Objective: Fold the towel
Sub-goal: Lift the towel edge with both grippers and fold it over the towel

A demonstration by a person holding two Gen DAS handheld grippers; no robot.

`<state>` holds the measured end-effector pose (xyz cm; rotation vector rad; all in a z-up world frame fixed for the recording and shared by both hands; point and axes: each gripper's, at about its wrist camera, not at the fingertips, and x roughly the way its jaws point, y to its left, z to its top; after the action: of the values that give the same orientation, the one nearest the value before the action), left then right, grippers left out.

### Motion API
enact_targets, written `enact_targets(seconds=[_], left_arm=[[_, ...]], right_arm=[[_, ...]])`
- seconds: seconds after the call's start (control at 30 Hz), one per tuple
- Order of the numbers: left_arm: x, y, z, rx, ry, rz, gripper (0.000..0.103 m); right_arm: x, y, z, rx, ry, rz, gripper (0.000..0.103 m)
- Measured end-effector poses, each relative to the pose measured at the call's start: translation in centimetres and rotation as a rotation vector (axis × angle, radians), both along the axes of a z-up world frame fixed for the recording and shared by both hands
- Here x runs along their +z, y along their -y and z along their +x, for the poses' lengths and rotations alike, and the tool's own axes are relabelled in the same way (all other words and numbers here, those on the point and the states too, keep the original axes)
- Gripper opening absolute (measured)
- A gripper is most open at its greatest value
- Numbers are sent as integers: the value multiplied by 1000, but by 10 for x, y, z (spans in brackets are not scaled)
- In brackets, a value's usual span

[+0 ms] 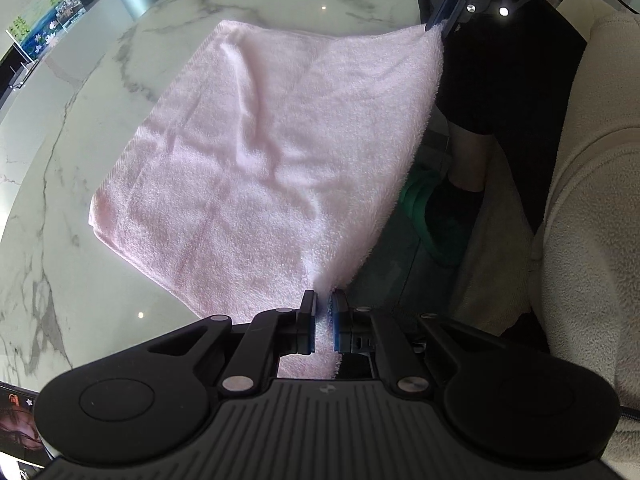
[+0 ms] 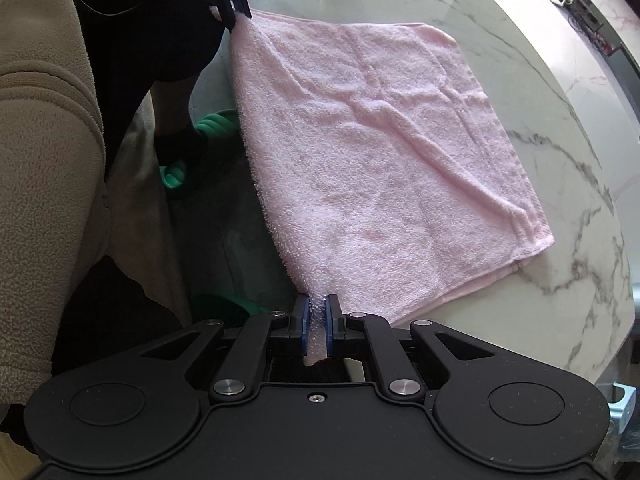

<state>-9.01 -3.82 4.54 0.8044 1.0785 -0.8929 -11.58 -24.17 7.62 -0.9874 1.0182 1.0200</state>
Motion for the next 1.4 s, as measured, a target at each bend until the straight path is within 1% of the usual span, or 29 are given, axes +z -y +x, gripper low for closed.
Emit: enact_targets(seconds=[0.1, 0.37, 0.43, 0.57, 0.7, 0.8, 0.93, 1.17, 1.27, 1.4], left_arm=[[1, 4, 13, 5, 30, 1, 6], [28, 1, 38, 10, 116, 0, 6], [30, 4, 48, 8, 137, 4, 6], [39, 8, 79, 16, 184, 5, 6], [40, 13, 112, 25, 202, 8, 6], [35, 14, 133, 35, 198, 16, 6], [19, 13, 166, 61, 182, 20, 7], [-4, 1, 199, 104, 135, 10, 7], [-17, -3, 211, 120, 117, 15, 6], [-34, -10, 224, 150, 115, 30, 6]], right_arm=[[13, 2, 15, -19, 29, 12, 6], [33, -2, 46, -71, 120, 19, 6], [38, -3, 58, -91, 139, 20, 6], [46, -4, 86, -141, 173, 22, 6], [51, -6, 120, -196, 182, 38, 6], [43, -7, 151, -225, 163, 44, 6], [27, -8, 189, -271, 124, 45, 6], [-15, -12, 243, -333, 60, 32, 6], [-25, -12, 253, -354, 37, 36, 6], [-46, -12, 271, -373, 1, 38, 6]])
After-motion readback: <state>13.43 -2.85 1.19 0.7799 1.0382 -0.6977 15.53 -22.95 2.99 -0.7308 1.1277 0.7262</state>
